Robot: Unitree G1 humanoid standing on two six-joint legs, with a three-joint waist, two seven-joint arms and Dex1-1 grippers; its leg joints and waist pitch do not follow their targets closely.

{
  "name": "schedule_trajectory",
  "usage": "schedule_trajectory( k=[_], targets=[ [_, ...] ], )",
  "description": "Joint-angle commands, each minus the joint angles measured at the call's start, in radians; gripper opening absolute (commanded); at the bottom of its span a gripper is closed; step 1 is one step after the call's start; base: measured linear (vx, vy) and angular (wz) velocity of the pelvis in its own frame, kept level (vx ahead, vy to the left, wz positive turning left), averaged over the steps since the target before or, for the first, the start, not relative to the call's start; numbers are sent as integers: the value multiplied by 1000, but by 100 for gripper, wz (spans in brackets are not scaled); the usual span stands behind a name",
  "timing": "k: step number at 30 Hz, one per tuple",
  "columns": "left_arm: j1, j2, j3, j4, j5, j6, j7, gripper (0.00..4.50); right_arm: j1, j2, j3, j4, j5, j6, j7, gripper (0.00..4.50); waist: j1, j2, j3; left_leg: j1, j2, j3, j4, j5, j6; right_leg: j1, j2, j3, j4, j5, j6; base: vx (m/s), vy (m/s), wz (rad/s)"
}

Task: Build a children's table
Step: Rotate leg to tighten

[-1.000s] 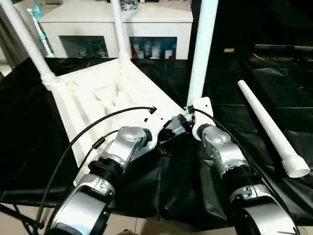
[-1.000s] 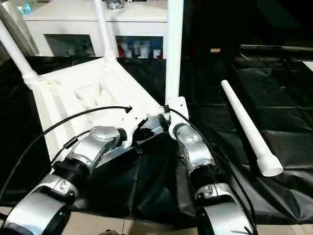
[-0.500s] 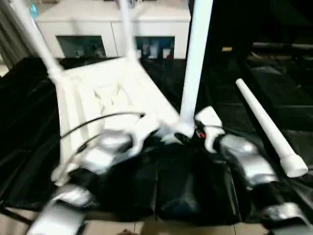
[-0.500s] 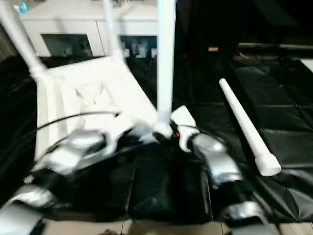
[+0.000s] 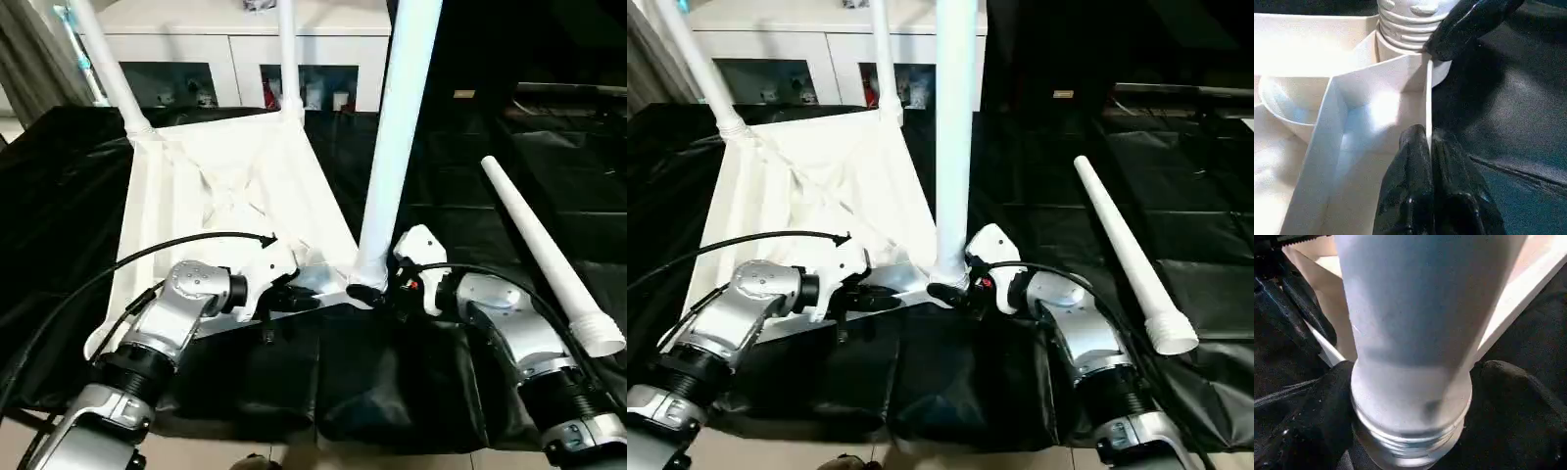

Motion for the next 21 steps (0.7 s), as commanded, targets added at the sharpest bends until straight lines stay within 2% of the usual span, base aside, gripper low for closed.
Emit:
schedule_trajectory(
  k=[1,5,6,11,15,21],
  targets=[
    [5,0,13,-25,-35,-8,-38,0,-12,0,-37,-8,22,-7,-8,404,-1,-12,-70,26,61,-30,-54,-122,76,48,-86,44,-65,0,-236,0,0,0],
    [1,-4,13,-18,-33,-9,-36,0,-13,2,-43,-4,34,-11,-5,382,0,-13,-71,25,60,-30,-52,-118,78,49,-86,44,-64,5,-237,0,0,0],
    [0,-5,11,-14,-34,-10,-31,0,-12,4,-49,-2,40,-11,-3,362,0,-12,-71,24,60,-30,-52,-116,80,49,-86,43,-64,4,-236,0,0,0],
    [-4,-6,9,-8,-32,-10,-28,0,-14,3,-52,10,43,-20,2,341,0,-12,-72,24,60,-30,-51,-114,82,49,-85,43,-62,8,-239,0,0,0],
    [-3,-7,9,-3,-30,-13,-28,0,-12,5,-50,15,43,-26,-1,298,-1,-14,-72,24,59,-29,-50,-111,82,49,-86,43,-62,8,-239,0,0,0],
    [1,-12,11,-6,-37,-6,-31,0,-7,13,-47,21,50,-32,0,277,-1,-16,-72,24,59,-29,-49,-103,86,49,-85,43,-61,0,-236,0,0,0]
  ],
)
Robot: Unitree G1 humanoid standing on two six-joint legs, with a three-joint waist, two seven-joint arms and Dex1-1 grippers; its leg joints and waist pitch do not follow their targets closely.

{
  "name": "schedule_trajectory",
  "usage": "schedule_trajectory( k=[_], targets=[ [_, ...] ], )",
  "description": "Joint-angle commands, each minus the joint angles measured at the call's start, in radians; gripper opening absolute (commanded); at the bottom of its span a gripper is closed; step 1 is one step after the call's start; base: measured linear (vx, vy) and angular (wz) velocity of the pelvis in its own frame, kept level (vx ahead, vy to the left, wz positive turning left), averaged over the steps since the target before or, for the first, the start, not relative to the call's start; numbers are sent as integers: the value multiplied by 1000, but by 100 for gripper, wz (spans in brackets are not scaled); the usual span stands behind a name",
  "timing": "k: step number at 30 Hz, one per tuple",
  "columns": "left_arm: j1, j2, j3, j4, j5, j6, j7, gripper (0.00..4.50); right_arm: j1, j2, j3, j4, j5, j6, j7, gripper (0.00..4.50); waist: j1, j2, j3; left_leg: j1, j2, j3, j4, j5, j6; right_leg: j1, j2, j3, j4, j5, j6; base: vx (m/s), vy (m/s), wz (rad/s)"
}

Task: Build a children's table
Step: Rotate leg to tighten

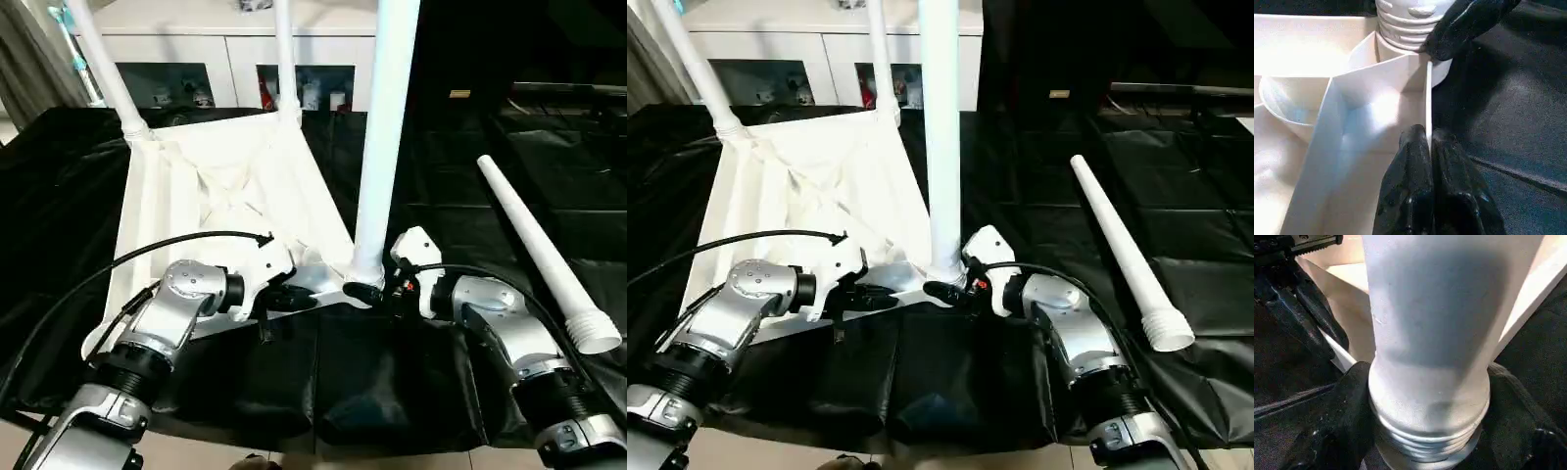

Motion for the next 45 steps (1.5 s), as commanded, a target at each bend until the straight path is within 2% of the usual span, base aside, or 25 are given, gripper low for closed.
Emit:
schedule_trajectory(
  k=[1,5,7,8,9,11,13,15,18,20,22,25,28,29,30,32,33,34,35,36,40,41,42,45],
  targets=[
    [3,-13,8,-5,-38,-7,-30,0,-6,6,-48,2,21,-27,-19,277,1,-18,-72,23,59,-29,-52,-101,87,50,-86,42,-64,2,-237,0,0,0],
    [2,-34,16,7,-42,7,-2,0,-9,41,-57,19,14,-20,-80,275,-1,-19,-71,22,58,-28,-51,-101,87,49,-86,43,-65,-7,-237,0,0,0],
    [-20,-77,23,56,-25,18,70,0,-17,102,-61,47,-2,-8,-183,275,-9,-18,-68,23,56,-29,-54,-117,78,44,-85,43,-69,-46,-236,0,0,0],
    [-20,-77,23,56,-25,18,70,0,-17,102,-61,47,-2,-8,-183,275,-9,-18,-69,27,56,-29,-54,-123,71,44,-85,43,-72,-60,-233,0,0,0],
    [-39,-105,28,92,-11,24,126,0,-24,139,-61,65,-10,17,-241,275,-12,-20,-69,25,55,-29,-55,-123,63,48,-87,44,-72,-72,-231,0,0,0],
    [-53,-124,29,115,-1,28,161,0,-36,163,-57,88,-27,21,-288,275,-17,-19,-66,26,54,-29,-57,-140,53,46,-86,44,-77,-104,-225,0,0,0],
    [-78,-157,39,151,8,54,221,0,-62,198,-54,138,-61,32,-372,274,-18,-17,-66,28,55,-31,-59,-155,41,46,-89,45,-80,-134,-219,0,0,0],
    [-129,-222,61,224,16,90,332,0,-122,253,-49,241,-116,47,-522,274,-25,-14,-62,32,52,-30,-62,-186,18,41,-87,45,-87,-180,-216,0,0,0],
    [-169,-272,74,284,24,97,414,0,-168,295,-55,304,-134,45,-608,274,-25,-10,-64,35,52,-33,-64,-210,2,44,-91,48,-93,-212,-204,0,0,0],
    [-194,-304,79,323,29,90,458,0,-197,324,-69,335,-131,39,-655,274,-24,-11,-67,34,51,-33,-64,-189,9,46,-88,48,-88,-161,-204,0,0,0],
    [-228,-342,89,378,33,87,502,0,-234,355,-80,375,-138,25,-700,274,-21,-7,-71,32,50,-32,-60,-157,29,49,-89,47,-84,-93,-213,0,0,0],
    [-248,-353,96,401,39,78,508,0,-244,365,-66,392,-162,-7,-707,274,-16,-8,-75,27,50,-32,-56,-121,58,54,-92,44,-78,-28,-222,0,0,0],
    [-250,-348,95,406,43,65,503,0,-239,372,-85,388,-129,-10,-672,274,-15,-7,-73,28,51,-32,-57,-132,75,53,-92,43,-82,-53,-221,0,0,0],
    [-251,-341,96,414,44,54,495,0,-234,365,-105,379,-107,-23,-649,330,-15,-9,-72,29,51,-31,-57,-139,76,53,-92,43,-84,-67,-219,0,0,0],
    [-251,-340,96,414,45,52,493,0,-234,364,-107,377,-104,-24,-645,344,-14,-8,-72,30,52,-32,-58,-150,72,53,-94,44,-86,-89,-215,0,0,0],
    [-249,-332,98,418,45,45,483,0,-229,348,-118,366,-96,-39,-628,350,-16,-12,-72,28,53,-33,-60,-150,70,53,-93,43,-86,-99,-210,0,0,0],
    [-248,-329,99,420,44,43,480,0,-228,341,-121,363,-96,-45,-624,361,-17,-9,-72,29,54,-33,-61,-156,68,52,-93,42,-85,-102,-211,0,0,0],
    [-247,-328,99,421,44,42,479,0,-227,337,-122,360,-96,-47,-621,373,-19,-16,-71,28,53,-32,-61,-152,70,53,-92,43,-85,-98,-213,0,0,0],
    [-241,-323,99,417,45,38,468,0,-219,318,-127,345,-91,-54,-602,380,-19,-14,-72,28,53,-33,-60,-149,70,53,-93,43,-84,-98,-216,0,0,0],
    [-232,-313,97,408,47,28,451,0,-206,292,-128,319,-85,-62,-566,385,-16,-24,-70,26,52,-31,-58,-144,79,55,-94,43,-85,-102,-211,0,0,0],
    [-197,-285,86,366,42,13,389,0,-153,201,-95,235,-90,-59,-433,412,-8,-32,-71,20,53,-29,-53,-101,112,56,-94,42,-79,-65,-200,0,0,0],
    [-191,-280,85,360,42,15,380,0,-130,163,-90,203,-86,-66,-380,412,-12,-39,-70,19,52,-28,-53,-103,119,54,-92,42,-79,-69,-199,0,0,0],
    [-164,-254,79,327,36,-22,330,0,-98,114,-101,155,-56,-73,-297,412,-3,-40,-71,20,53,-29,-51,-105,127,57,-95,42,-80,-80,-186,0,0,0],
    [-137,-229,82,295,25,-51,293,0,-82,71,-129,133,-29,-87,-244,412,-7,-43,-68,18,53,-28,-51,-118,128,51,-95,41,-85,-133,-184,0,0,0]
  ],
)
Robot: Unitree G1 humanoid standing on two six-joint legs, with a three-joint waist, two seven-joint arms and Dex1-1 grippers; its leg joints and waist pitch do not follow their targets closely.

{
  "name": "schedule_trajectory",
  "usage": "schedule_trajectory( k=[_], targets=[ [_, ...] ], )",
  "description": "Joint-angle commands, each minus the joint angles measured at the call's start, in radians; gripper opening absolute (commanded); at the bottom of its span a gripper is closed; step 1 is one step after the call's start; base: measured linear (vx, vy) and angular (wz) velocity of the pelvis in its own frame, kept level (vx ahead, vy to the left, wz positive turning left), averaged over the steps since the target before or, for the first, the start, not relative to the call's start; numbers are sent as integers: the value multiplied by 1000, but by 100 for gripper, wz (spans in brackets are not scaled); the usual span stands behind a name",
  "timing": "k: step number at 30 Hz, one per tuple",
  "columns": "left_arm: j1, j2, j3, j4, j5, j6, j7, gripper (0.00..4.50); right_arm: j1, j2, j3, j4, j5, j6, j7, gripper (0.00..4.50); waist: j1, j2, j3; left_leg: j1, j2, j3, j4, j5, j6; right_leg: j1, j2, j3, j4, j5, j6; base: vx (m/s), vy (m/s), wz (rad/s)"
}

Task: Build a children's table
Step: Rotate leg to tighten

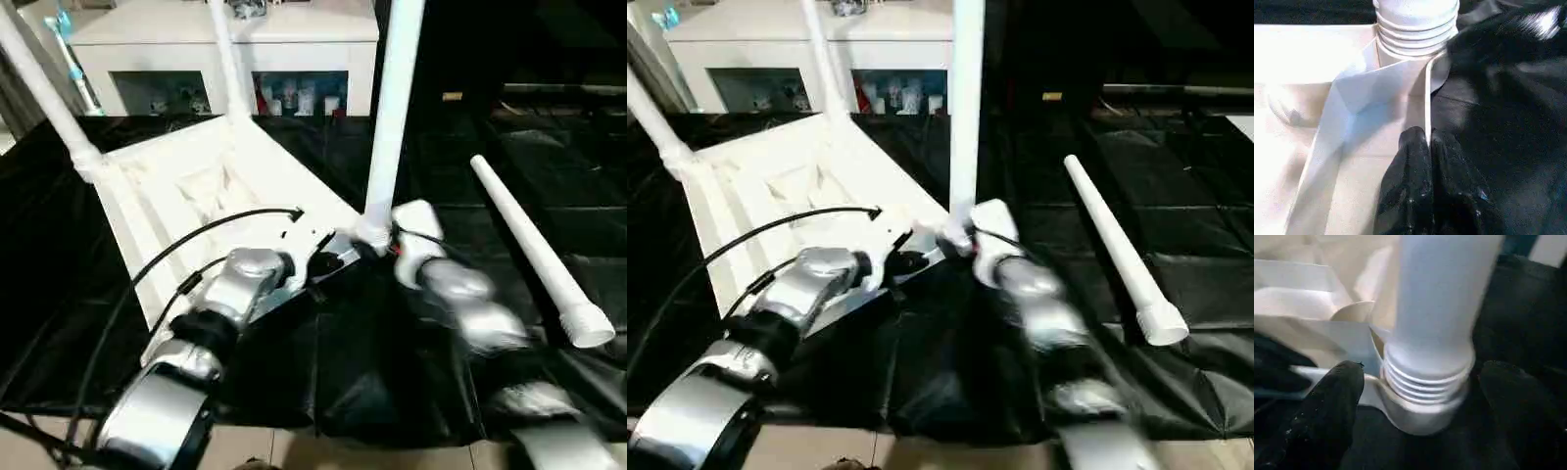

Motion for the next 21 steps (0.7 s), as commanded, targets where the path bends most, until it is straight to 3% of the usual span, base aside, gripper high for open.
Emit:
schedule_trajectory(
  k=[1,6,14,18,19,21],
  targets=[
    [40,3,10,-14,-42,-60,-39,0,-3,-11,-16,-34,25,-19,45,412,6,-44,-63,18,53,-27,-54,-135,112,44,-90,40,-88,-174,-183,0,0,0],
    [80,33,16,-61,-58,-91,-86,0,-2,-50,-30,-37,37,-34,81,412,3,-39,-58,23,57,-29,-61,-183,75,39,-91,42,-96,-270,-172,0,0,0],
    [136,65,-4,-125,-62,-87,-176,0,19,-55,20,-73,28,-27,166,412,2,-37,-62,20,57,-28,-58,-151,93,38,-88,43,-88,-194,-188,0,0,0],
    [150,86,-29,-142,-44,-49,-207,0,3,-56,38,-44,8,-48,173,412,3,-35,-59,24,59,-28,-61,-183,77,34,-90,44,-93,-248,-183,0,0,0],
    [153,92,-36,-146,-41,-39,-216,0,-3,-55,41,-35,6,-51,175,412,4,-40,-59,23,60,-29,-62,-186,73,35,-92,44,-92,-254,-183,0,0,0],
    [162,103,-48,-161,-34,-36,-236,0,-22,-55,44,-9,-6,-62,173,412,2,-35,-59,23,62,-31,-66,-193,62,33,-91,43,-90,-257,-184,0,0,0]
  ],
)
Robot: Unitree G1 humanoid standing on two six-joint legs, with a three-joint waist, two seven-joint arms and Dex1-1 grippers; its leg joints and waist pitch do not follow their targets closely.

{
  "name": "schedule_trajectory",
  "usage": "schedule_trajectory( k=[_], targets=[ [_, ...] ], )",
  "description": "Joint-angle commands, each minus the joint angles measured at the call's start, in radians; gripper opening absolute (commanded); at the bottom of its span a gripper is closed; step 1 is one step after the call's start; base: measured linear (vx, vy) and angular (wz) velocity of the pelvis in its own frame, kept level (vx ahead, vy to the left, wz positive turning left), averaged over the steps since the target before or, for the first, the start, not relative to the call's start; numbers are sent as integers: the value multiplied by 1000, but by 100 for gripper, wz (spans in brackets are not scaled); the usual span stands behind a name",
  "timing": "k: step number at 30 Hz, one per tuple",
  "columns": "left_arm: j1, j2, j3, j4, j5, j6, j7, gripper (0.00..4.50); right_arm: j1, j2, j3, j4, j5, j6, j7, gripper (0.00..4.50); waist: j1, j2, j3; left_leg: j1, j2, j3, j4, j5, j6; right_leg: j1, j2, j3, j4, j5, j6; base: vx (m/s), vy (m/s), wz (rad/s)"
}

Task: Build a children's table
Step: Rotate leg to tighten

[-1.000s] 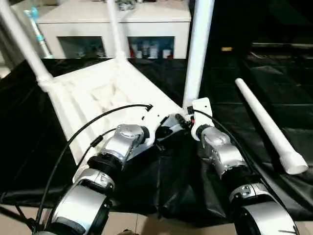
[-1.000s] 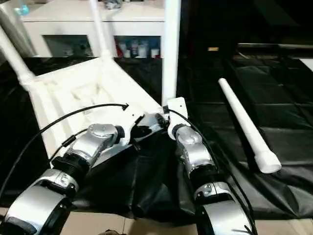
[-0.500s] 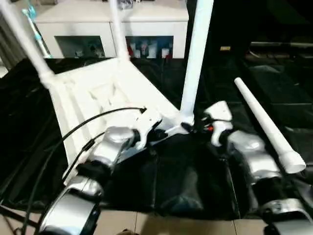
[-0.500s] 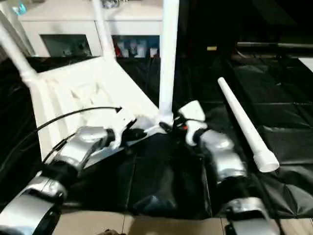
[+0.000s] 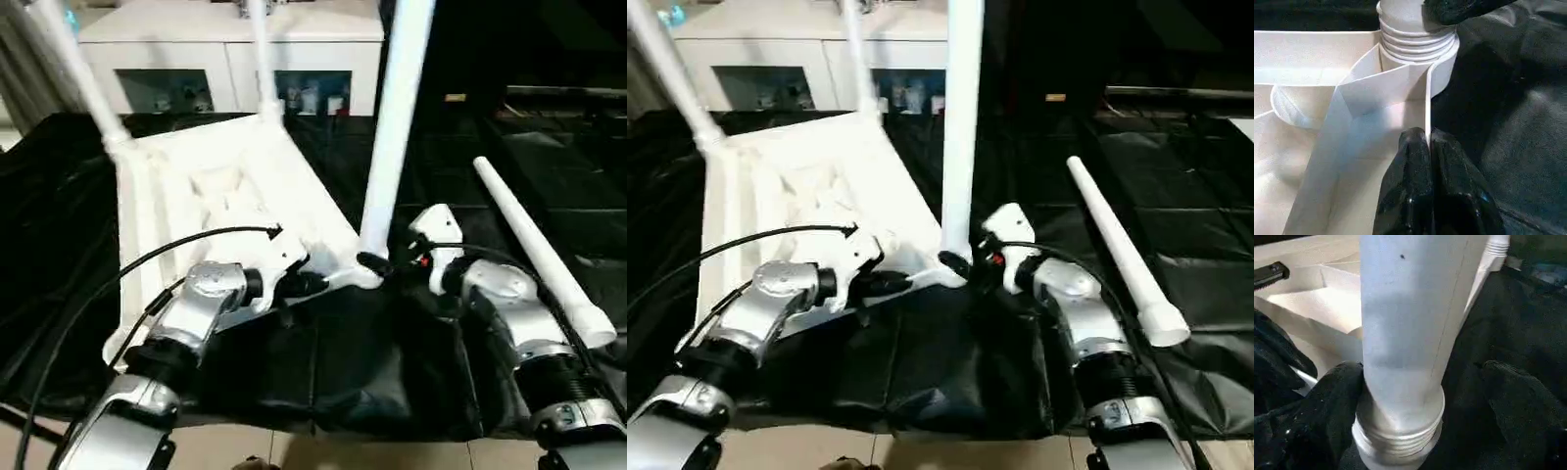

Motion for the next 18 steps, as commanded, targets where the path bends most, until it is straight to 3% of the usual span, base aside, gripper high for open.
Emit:
schedule_trajectory(
  k=[1,7,18],
  targets=[
    [39,-3,-30,7,-19,9,-46,0,-21,-4,5,29,-18,-12,6,412,0,-29,-59,24,62,-31,-67,-200,60,33,-90,44,-92,-248,-189,0,0,0],
    [43,8,-21,-6,-15,14,-47,0,-33,-19,32,53,-29,-27,47,412,2,-34,-60,24,60,-29,-65,-188,67,38,-91,45,-89,-204,-200,0,0,0],
    [42,13,-20,-20,-19,27,-49,0,-37,-1,37,93,-34,-42,57,412,3,-30,-61,24,61,-30,-66,-195,61,39,-90,44,-89,-196,-209,0,0,0]
  ],
)
